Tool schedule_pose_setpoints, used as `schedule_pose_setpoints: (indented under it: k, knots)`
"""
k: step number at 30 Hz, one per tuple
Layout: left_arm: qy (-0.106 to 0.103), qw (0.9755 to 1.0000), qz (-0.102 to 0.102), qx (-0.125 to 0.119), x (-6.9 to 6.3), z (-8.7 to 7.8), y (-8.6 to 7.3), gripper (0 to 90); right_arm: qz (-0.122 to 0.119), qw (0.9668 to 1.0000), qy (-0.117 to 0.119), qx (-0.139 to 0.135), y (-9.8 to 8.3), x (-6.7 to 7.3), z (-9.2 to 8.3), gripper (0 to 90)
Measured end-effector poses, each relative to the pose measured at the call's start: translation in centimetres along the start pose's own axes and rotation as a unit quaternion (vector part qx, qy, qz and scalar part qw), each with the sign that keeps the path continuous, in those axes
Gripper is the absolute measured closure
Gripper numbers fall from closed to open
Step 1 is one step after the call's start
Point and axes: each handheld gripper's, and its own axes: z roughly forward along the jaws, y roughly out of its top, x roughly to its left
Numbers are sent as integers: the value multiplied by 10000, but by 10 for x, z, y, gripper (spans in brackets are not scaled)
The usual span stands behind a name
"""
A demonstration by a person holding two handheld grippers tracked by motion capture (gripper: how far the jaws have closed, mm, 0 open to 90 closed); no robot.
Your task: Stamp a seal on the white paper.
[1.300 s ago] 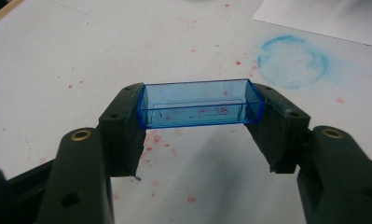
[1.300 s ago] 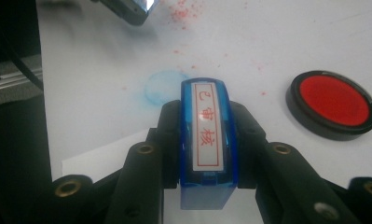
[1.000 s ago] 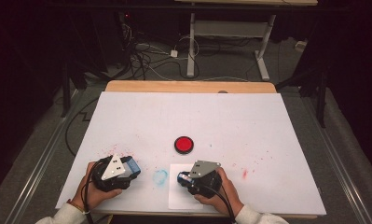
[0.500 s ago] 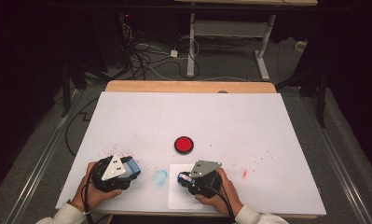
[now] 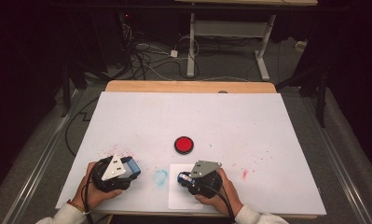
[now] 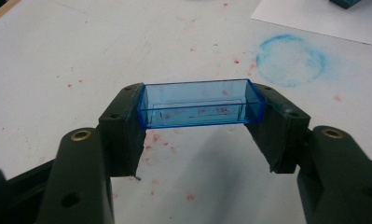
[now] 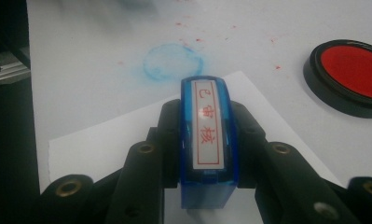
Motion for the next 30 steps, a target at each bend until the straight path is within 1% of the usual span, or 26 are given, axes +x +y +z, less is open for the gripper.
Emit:
schedule_pose_setpoints:
  k: [14,20,24,27,28,30]
  knots:
    - [-6,10000,-10,4,0,0,0,391,-3,10000,24,15,0,-1,0,703]
    - [-9,10000,-8,5,0,0,0,391,45,10000,24,9,0,-1,0,703]
    - [-23,10000,18,11,0,1,0,391,-27,10000,20,10,0,-1,1,703]
    - [-29,10000,25,16,0,1,0,391,8,10000,24,11,0,-1,0,703]
    - [-26,10000,18,17,-1,1,0,391,-26,10000,24,2,0,-1,1,702]
    - [-32,10000,14,14,-1,1,0,391,-17,10000,20,0,0,-1,1,702]
